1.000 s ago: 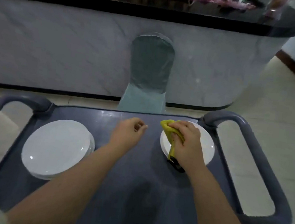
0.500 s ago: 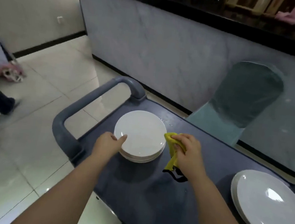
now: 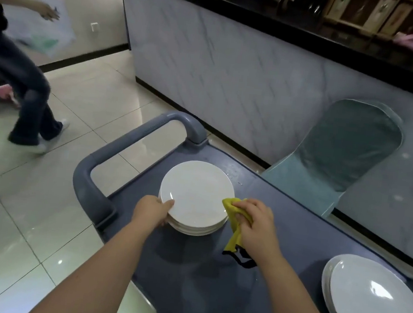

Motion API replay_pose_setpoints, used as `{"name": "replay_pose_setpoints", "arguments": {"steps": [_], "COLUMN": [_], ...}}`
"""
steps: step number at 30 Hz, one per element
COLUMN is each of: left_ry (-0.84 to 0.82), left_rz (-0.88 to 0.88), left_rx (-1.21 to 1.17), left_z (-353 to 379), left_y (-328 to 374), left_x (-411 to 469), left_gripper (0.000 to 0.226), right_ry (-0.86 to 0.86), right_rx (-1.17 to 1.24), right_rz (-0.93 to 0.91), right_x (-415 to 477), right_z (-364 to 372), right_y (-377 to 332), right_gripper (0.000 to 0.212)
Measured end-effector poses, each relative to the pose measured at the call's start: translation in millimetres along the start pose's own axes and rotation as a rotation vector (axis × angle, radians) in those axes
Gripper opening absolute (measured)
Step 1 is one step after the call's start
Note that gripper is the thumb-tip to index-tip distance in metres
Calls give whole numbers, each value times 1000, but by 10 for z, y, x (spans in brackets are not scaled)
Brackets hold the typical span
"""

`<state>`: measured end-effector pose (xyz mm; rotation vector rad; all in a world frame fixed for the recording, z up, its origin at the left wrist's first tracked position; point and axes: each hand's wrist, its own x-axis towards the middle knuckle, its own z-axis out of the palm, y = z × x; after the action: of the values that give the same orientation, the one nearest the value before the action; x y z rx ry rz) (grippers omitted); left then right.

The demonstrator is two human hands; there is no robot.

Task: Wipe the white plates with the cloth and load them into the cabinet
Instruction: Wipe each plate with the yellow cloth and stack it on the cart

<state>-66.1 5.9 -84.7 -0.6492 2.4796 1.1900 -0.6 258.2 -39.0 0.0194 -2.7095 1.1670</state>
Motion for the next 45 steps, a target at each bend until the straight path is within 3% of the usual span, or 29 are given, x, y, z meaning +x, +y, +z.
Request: {"name": "replay_pose_setpoints", "arguments": {"steps": [8, 12, 24, 30, 34, 40, 43, 45], "left_ry": [146, 65, 147, -3, -56, 27, -71, -192], "left_rz": [-42, -144, 109, 116, 257, 456, 387, 282], "left_rx": [-471, -670, -554, -619, -442, -28, -100, -314], "left_z": [-24, 160, -175, -460, -652, -813, -947, -1060], "left_y": [-275, -336, 58, 483, 979, 1344, 1315, 1131], "left_x": [-27, -157, -183, -153, -186, -251, -312, -375], "left_gripper": [39, 20, 5, 3, 15, 12, 20, 29], "right_ry": [19, 10, 19, 33, 92, 159, 188, 235], "right_rx": [-4, 36, 45, 41, -1, -172, -176, -67], "right_rz": [59, 53, 66, 52, -31, -158, -151, -90], "right_x": [-7, -45, -75, -67, -80, -165, -212, -252], "right_z": [-93, -80, -90, -152, -170, -148, -191, -261], "right_y": [111, 101, 24, -38, -113, -184, -157, -140], "right_gripper": [29, 30, 29, 30, 28, 27, 28, 29]}}
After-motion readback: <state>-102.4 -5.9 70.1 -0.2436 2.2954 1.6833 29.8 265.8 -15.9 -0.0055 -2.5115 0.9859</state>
